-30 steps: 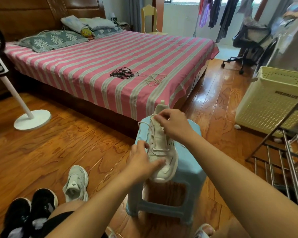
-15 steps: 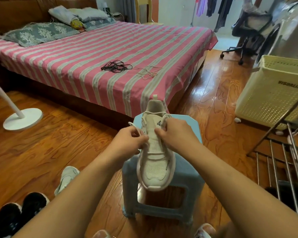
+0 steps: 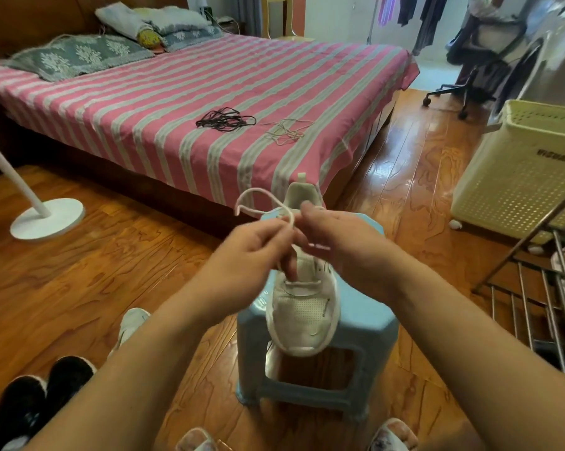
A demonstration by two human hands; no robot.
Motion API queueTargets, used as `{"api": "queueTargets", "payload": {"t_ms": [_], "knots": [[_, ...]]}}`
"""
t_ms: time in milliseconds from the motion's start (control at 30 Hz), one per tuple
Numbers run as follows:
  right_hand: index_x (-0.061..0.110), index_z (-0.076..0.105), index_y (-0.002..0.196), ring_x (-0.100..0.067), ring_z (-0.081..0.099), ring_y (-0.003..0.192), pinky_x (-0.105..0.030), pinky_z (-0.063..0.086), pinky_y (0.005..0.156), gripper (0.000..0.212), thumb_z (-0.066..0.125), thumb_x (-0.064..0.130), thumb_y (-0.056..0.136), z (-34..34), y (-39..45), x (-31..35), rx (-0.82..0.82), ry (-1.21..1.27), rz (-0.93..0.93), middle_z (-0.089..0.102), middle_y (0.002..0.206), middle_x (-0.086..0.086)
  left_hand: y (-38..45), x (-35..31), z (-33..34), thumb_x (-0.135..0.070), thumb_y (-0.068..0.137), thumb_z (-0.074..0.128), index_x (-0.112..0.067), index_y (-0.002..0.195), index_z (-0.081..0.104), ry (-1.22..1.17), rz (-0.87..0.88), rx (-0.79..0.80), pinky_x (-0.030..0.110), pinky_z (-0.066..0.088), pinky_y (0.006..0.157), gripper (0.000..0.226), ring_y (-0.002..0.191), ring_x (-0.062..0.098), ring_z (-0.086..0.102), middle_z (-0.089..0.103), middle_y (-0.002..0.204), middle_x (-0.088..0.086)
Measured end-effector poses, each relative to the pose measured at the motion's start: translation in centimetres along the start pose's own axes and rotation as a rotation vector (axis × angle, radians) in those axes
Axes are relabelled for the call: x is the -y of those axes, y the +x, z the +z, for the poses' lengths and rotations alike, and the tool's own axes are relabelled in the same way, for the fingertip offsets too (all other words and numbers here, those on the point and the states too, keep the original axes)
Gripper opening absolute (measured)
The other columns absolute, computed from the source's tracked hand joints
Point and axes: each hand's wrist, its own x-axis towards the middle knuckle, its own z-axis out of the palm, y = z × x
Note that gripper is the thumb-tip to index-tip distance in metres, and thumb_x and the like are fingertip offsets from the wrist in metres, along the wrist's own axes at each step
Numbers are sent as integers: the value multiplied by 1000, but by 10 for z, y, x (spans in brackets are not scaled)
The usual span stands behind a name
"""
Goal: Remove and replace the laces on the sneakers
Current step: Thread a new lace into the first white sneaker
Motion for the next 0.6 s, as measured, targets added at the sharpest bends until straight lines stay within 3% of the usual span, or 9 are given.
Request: {"api": "queueTargets", "payload": {"t_ms": [67,133,200,300,433,600], "knots": [[-3,64,105,-25,57,78,-41,49,85,34,52,28,102,0,-9,7,128,244,20,58,88,-19,-2,6,11,-22,106,50,-10,97,69,217,46,93,30,52,71,25,70,22,64,66,72,9],[5,61,89,-12,50,59,-31,53,71,23,50,21,102,-16,-12,10,11,630,51,51,64,-4,-4,11,15,-26,106,51,-17,92,69,350,45,149,24,48,65,25,71,18,62,66,74,8],[13,55,82,-4,33,46,-17,44,50,26,47,21,104,-51,-14,13,-132,957,22,32,55,7,-7,15,12,-31,105,51,-23,90,69,455,21,194,15,45,65,25,74,6,59,65,78,0],[19,51,82,-2,22,39,-13,23,37,23,45,26,102,-113,-17,5,-425,799,-75,25,51,10,-12,23,2,-40,101,56,-30,90,74,657,31,275,16,40,83,23,99,0,48,58,95,-16],[19,51,87,-4,21,35,-18,20,31,26,37,25,108,-180,-18,-37,-841,644,-18,28,49,9,-18,26,-2,-52,96,59,-41,83,72,818,59,417,33,37,100,22,110,3,35,41,101,-25],[18,54,87,-7,22,45,-19,16,35,27,36,21,107,-199,-27,-48,-1016,390,-6,28,63,3,-17,14,3,-49,97,55,-31,81,75,978,63,602,33,34,101,31,106,2,35,44,99,-18]]}}
